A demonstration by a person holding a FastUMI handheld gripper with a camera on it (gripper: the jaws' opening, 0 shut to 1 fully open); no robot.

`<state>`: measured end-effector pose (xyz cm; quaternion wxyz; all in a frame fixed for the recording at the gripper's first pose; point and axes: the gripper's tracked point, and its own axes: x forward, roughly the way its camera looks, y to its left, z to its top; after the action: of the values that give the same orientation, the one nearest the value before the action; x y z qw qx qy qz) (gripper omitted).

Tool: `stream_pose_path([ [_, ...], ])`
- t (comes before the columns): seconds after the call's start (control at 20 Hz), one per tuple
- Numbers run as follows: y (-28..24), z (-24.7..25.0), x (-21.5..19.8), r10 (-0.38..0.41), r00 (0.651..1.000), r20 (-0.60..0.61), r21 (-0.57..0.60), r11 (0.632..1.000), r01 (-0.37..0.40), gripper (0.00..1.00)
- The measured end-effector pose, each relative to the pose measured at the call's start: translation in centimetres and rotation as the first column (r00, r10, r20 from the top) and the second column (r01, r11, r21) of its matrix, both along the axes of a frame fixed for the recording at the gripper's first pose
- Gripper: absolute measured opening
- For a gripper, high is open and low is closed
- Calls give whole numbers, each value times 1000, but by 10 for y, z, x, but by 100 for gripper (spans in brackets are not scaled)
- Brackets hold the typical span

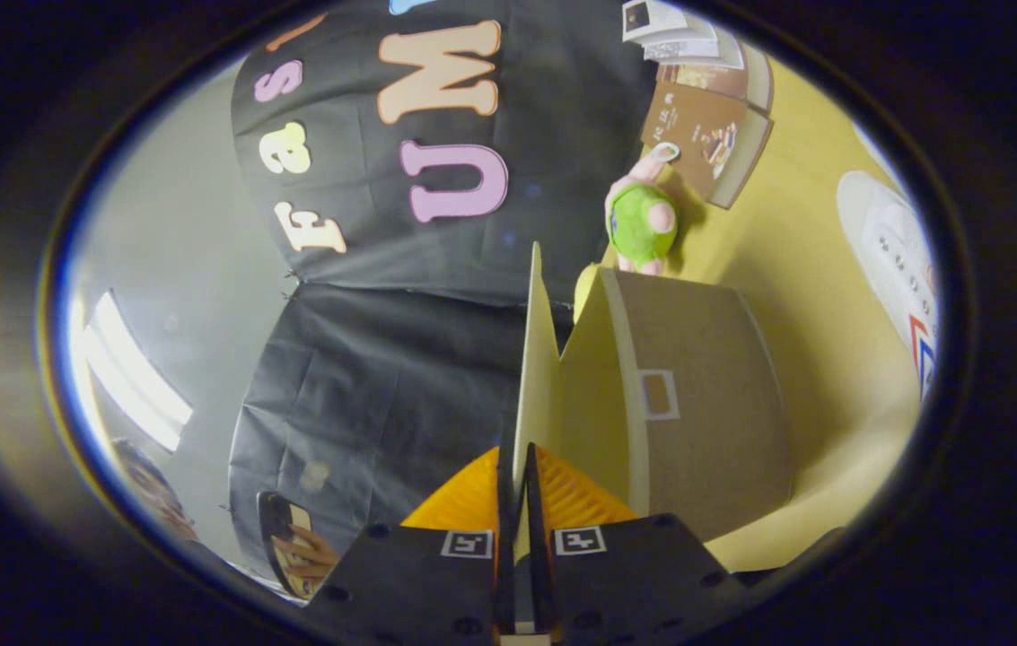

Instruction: Open the storage box then place both shoes into the box .Put the left shoe in first, then the right shoe, with the right side of both shoes facing outward in a uniform manner.

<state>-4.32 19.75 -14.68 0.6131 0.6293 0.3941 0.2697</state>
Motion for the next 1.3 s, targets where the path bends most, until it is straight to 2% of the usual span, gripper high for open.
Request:
stream_pose_path([
  [0.1, -8, -10, 0, 11, 1000, 19, -113, 994, -9, 5],
  [0.4, 20, 35, 13, 82, 992, 98, -195, 979, -62, 3],
  [0.8, 96, 108, 23, 185, 957, 222, -238, 962, -131, 3],
  [1.3, 212, 129, 21, 311, 905, 289, -305, 926, -221, 3],
])
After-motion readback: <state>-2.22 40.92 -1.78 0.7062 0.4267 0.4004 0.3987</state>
